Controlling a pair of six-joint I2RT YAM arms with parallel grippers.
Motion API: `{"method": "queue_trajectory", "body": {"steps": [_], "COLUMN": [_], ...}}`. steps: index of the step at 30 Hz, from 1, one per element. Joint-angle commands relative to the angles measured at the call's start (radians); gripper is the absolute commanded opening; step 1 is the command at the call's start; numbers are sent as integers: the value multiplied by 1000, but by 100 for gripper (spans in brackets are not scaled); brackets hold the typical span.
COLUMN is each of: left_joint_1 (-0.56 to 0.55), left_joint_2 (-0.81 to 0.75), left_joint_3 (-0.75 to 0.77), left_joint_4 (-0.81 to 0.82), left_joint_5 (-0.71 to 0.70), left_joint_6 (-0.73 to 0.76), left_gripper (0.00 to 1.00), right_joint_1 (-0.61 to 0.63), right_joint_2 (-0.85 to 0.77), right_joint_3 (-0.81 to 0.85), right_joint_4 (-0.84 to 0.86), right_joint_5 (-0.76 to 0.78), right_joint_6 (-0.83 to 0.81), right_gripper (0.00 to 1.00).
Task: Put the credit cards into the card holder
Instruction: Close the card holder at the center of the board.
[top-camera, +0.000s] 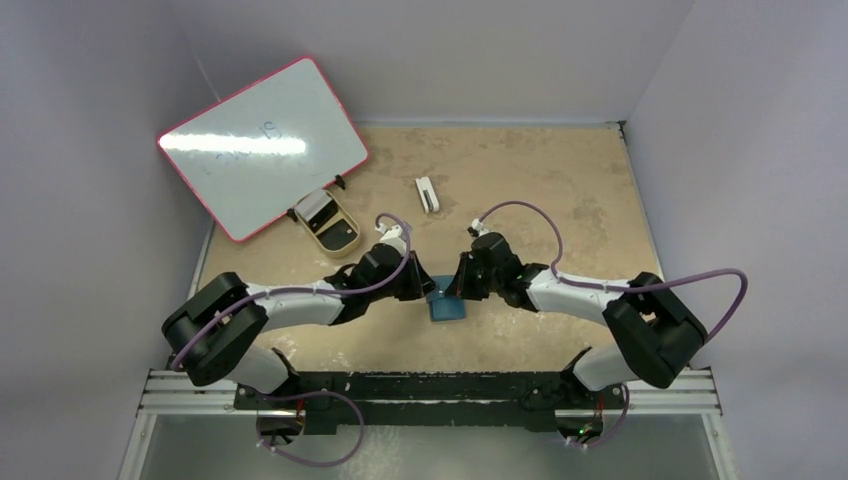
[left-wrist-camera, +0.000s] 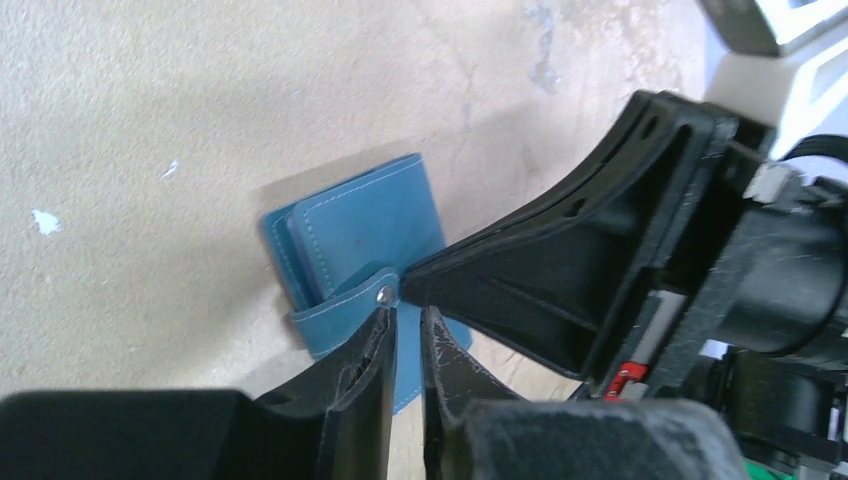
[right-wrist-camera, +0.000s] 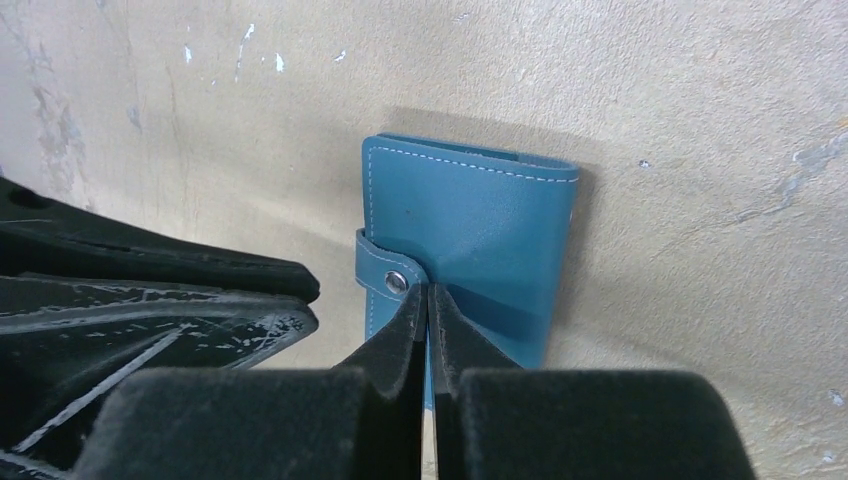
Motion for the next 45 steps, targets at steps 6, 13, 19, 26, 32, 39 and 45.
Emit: {"method": "queue_trajectory", "body": {"steps": [6, 13, 19, 26, 32, 39, 45], "left_joint_1": [-5, -4, -5, -5, -5, -5, -8], "left_joint_2": [16, 75, 114, 150, 147, 152, 150], "left_joint_3": [31, 35, 32, 44, 46, 35, 31], "left_joint_4": [93, 67, 63, 73, 52, 72, 77], "left_joint_5": [46, 24, -7, 1, -3, 0, 4], "left_joint_6": [-43, -6, 18, 36, 53, 41, 37], "left_gripper": [4, 0, 0, 0, 0, 0, 0], "right_joint_1": [4, 4, 4, 4, 4, 3, 3], "right_joint_2": [-29, -24, -14, -15, -7, 27, 60], "right_joint_3": [-11, 6, 20, -8, -2, 16, 20], "right_joint_4": [-14, -5, -17, 35, 33, 31, 48], "right_joint_5": [21, 20, 22, -18, -19, -10, -13], "right_joint_6": [33, 40, 35, 46, 58, 49, 37], "right_gripper": [0, 0, 0, 9, 17, 22, 15]}}
